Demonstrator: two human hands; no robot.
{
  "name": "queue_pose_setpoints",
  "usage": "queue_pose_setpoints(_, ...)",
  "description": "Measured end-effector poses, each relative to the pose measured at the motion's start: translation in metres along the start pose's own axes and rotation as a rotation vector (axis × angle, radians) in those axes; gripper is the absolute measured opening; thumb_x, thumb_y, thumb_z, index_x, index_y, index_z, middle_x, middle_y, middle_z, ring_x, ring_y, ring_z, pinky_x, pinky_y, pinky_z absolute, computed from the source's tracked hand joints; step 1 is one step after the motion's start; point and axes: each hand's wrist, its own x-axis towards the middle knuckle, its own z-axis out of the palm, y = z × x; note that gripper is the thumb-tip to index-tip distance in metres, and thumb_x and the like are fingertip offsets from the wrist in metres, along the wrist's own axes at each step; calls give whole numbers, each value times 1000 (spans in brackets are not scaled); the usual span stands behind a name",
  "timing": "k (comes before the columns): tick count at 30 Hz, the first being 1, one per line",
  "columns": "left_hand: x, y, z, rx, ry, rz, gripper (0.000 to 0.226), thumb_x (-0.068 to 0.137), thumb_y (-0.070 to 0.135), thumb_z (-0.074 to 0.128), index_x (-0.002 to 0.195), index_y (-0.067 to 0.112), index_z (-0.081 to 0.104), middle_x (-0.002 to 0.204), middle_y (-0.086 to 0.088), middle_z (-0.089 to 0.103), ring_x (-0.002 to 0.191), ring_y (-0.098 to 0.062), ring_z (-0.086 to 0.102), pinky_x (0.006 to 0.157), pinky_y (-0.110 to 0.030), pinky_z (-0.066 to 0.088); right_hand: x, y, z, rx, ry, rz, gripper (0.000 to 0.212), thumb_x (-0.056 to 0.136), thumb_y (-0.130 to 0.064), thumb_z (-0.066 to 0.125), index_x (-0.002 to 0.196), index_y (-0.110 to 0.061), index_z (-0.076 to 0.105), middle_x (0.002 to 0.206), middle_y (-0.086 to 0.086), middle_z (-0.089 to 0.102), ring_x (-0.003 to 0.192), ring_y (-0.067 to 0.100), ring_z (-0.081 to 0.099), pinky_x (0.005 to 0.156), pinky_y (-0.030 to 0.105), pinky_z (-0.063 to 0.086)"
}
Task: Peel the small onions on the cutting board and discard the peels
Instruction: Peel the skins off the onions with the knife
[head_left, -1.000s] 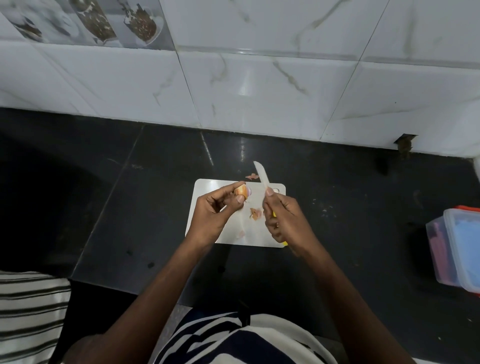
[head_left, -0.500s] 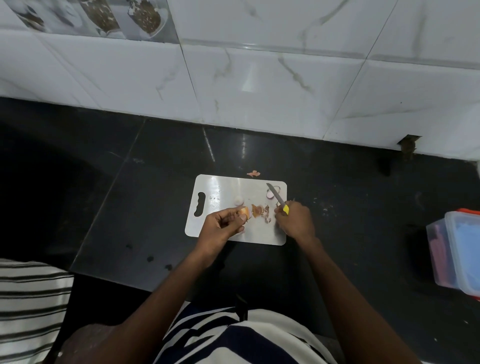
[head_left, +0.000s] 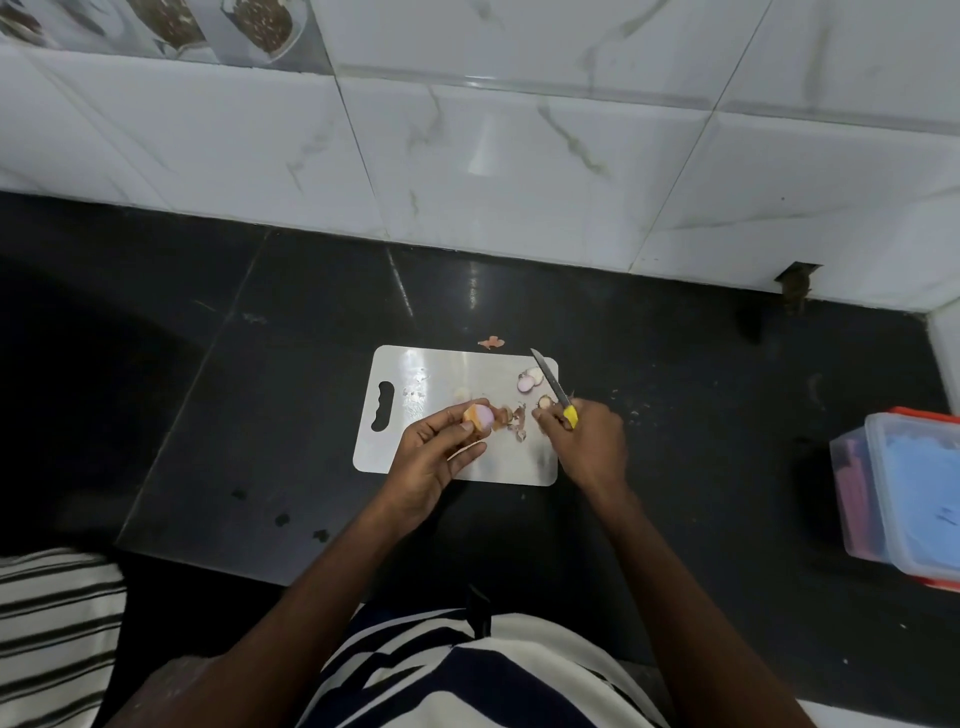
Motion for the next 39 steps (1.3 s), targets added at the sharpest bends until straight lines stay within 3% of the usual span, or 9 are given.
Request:
queue_pose_setpoints(2,0,2,1,48,9,22,29,106,0,60,130,7,75,137,-15,76,128,-27,72,92,-26,64,-2,-5,-1,79,-40,-49,28,94,-35,77,122,-31,77,100,-7,78,89,16,73,78,41,64)
queue_pose_setpoints(5,1,0,0,203,31,99,30,103,4,70,127,20,80,136,-2,78,136,-31,67,106,-38,60,-12,-23,-5,251,-28,-137,28,99,-32,75,126,-37,77,110,-14,79,94,14,75,83,36,65)
queue_pose_setpoints(8,3,1,-4,352,42,178,34,100,13,77,132,22,79,138,-1,77,136,-29,66,119,-54,51,-20,-43,-9,424,-151,-215,26,98,-39,76,122,-30,80,92,-20,78,85,5,73,72,26,61)
queue_pose_setpoints(11,2,6,-4,415,43,229,36,102,8,74,137,12,74,135,-6,77,133,-29,69,120,-56,51,-26,-47,-6,356,-192,-320,35,94,-56,75,113,-28,81,78,-10,75,71,10,69,63,31,57)
queue_pose_setpoints(20,-1,16,1,477,63,354,29,102,7,75,130,12,78,127,-5,81,127,-30,72,117,-52,54,-29,-46,-4,402,-114,-430,25,93,-49,80,96,-24,80,77,-10,73,74,16,68,64,33,55)
queue_pose_setpoints(26,-1,21,3,525,62,376,23,98,12,81,121,12,82,122,-2,82,125,-30,73,112,-50,58,-31,-36,-1,316,-53,-525,26,98,-38,77,118,-23,81,101,-10,79,90,8,71,75,37,60)
queue_pose_setpoints(31,0,20,7,652,153,413,19,95,11,84,114,14,84,121,6,82,113,-19,75,98,-38,66,-34,-38,3,79,161,-622,27,100,-38,74,124,-25,80,119,-7,74,102,8,68,76,24,58)
queue_pose_setpoints(35,-1,17,11,680,195,440,25,93,11,86,118,17,84,119,11,82,108,-13,75,92,-26,65,-33,-39,4,100,150,-635,28,98,-31,72,122,-20,81,117,-5,78,101,12,71,82,31,61)
queue_pose_setpoints(39,-2,17,9,702,197,453,17,93,11,86,110,15,85,119,11,82,110,-14,75,92,-26,65,-27,-37,2,118,107,-658,24,98,-23,76,121,-19,82,114,-4,79,101,10,71,84,30,61)
